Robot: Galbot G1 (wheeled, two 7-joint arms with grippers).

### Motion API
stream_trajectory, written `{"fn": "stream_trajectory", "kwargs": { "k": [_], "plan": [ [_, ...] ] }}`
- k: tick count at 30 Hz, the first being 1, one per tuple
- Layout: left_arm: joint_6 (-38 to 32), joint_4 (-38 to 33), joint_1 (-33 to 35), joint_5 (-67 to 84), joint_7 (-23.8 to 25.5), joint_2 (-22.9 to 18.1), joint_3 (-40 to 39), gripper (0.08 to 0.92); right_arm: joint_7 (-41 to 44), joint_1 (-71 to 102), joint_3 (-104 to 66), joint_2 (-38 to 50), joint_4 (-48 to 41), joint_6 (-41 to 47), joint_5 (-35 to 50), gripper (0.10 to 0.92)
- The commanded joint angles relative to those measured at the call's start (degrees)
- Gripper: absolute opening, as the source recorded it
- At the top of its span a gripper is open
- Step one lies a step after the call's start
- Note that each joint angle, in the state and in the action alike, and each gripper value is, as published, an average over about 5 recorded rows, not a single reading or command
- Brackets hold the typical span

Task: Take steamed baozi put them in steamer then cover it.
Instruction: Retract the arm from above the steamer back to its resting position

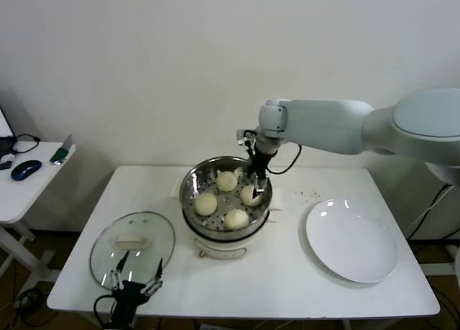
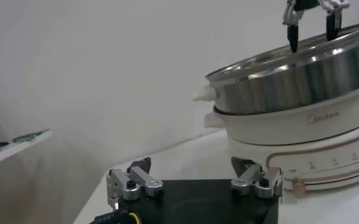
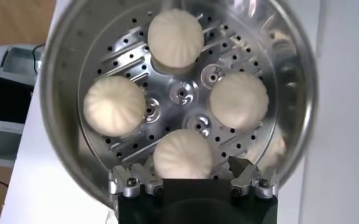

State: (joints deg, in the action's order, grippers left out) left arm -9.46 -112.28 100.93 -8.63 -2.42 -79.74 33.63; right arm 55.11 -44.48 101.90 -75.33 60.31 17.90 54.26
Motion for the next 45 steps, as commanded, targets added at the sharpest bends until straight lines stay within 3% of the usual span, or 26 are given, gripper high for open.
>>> {"fn": "stream_trajectory", "kwargs": {
  "k": [1,5,11,24,30,35,45],
  "plan": [
    [-0.1,-0.4,0.4,0.3,-0.3,0.4,1.1,0.823,-9.4,-5.7,-4.8,14.9,11.2,-4.2,-0.6,0.823],
    [0.7,-0.6,-0.5,0.6,-0.8,0.4,1.6,0.823,-19.1,-4.2,-9.4,23.8,16.0,-6.7,-1.2,0.823],
    [1.5,-0.7,-1.4,0.3,-0.9,0.3,2.2,0.823,-26.3,4.4,-18.7,35.9,21.1,-9.7,-4.3,0.823],
    [3.5,-2.8,-1.9,-1.8,-1.8,-1.0,3.9,0.823,-35.3,56.5,-70.9,50.6,28.0,-16.6,-16.5,0.823],
    [6.2,-3.8,-2.8,-4.3,-2.9,-1.3,4.0,0.823,-42.6,75.9,-89.0,49.0,30.1,-21.7,-16.6,0.823],
    [7.2,-4.6,-3.0,-9.7,-3.5,-1.1,4.5,0.823,-43.9,91.8,-106.0,43.8,31.9,-22.8,-17.6,0.823],
    [11.4,-6.4,-4.1,-40.3,-5.9,1.3,5.4,0.823,-45.4,113.3,-129.0,29.6,35.5,-19.1,-18.2,0.823]
  ]
}}
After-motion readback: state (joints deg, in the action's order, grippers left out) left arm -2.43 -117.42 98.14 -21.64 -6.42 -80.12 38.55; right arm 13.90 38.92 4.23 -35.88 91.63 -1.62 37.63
